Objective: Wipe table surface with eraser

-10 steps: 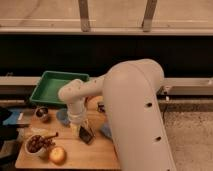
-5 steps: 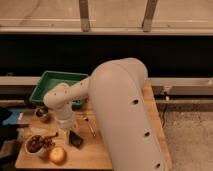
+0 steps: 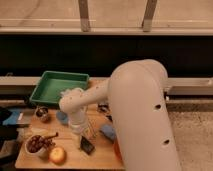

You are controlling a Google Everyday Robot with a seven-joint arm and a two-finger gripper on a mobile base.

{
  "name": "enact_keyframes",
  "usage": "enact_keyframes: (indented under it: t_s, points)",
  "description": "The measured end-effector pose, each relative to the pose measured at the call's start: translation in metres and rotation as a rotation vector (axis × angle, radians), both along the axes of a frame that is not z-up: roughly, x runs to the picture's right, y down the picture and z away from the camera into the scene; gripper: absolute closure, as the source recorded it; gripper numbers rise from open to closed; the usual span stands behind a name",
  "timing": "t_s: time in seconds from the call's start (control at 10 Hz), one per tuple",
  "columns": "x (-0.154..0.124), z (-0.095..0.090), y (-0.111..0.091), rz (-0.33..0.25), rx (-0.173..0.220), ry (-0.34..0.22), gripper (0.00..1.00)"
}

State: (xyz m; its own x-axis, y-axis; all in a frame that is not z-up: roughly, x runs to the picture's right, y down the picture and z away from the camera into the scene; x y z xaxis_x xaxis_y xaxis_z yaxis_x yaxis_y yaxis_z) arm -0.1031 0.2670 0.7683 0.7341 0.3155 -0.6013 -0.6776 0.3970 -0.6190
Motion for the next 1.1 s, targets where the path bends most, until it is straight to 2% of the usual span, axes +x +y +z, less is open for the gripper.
enact_keyframes:
  t_s: [0.1, 0.3, 0.7, 0.9, 1.1]
  points:
    - [0.009, 0.002, -0.003, 0.007, -0.001, 0.019, 0.81]
    - [0.016, 0.011, -0.021, 0.009, 0.010, 0.036, 0.81]
    - [-0.020, 0.008, -0.042, -0.051, 0.049, -0.011, 0.81]
    - [-0.041, -0.002, -0.034, -0.096, 0.043, -0.055, 0.81]
    - [-0.049, -0.012, -0.014, -0.103, 0.018, -0.078, 0.81]
